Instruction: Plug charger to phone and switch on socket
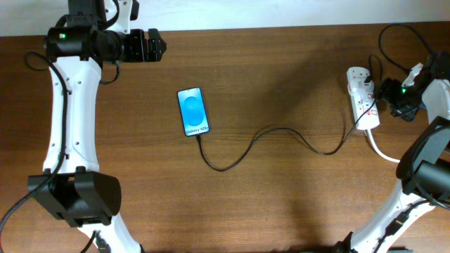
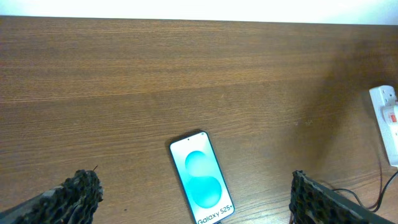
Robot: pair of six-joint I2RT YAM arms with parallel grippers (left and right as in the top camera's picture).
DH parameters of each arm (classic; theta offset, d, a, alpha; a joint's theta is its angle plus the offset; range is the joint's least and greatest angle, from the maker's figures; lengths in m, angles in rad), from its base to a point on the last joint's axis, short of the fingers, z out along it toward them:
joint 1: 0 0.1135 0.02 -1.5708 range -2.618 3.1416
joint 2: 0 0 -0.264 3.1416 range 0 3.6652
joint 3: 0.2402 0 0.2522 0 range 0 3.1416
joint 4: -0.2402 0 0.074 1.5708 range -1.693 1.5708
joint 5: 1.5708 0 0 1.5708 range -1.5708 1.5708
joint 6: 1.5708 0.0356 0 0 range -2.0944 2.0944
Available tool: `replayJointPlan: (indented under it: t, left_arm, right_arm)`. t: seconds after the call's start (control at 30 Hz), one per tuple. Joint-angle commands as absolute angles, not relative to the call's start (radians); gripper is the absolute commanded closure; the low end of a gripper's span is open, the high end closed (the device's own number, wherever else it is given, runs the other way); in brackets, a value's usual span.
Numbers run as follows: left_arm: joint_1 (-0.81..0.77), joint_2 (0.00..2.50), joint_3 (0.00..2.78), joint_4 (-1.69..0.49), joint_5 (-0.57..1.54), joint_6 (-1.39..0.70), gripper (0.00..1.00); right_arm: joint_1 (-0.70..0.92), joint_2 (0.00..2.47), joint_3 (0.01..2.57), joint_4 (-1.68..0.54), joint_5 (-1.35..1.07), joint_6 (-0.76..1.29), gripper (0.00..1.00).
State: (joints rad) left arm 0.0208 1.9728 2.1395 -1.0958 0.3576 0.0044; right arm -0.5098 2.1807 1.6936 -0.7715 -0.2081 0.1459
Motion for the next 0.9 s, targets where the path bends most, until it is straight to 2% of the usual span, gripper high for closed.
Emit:
replayJointPlan:
  t: [0.0, 0.47, 0.87]
  left_arm:
    - [0.027, 1.965, 2.149, -1.094, 0.347, 0.013, 0.01]
    - [0.027, 1.965, 2.149, -1.094, 0.347, 0.013, 0.01]
    - [0.027, 1.965, 2.149, -1.094, 0.347, 0.013, 0.0]
  right_arm:
    - [-0.492, 2.212, 1.711, -0.759, -0.162, 0.164, 0.18]
    - [-0.437, 2.251, 1.708, -0.689, -0.11, 0.2, 0.18]
    - [-0.424, 2.252, 1.705, -0.737, -0.101, 0.2, 0.18]
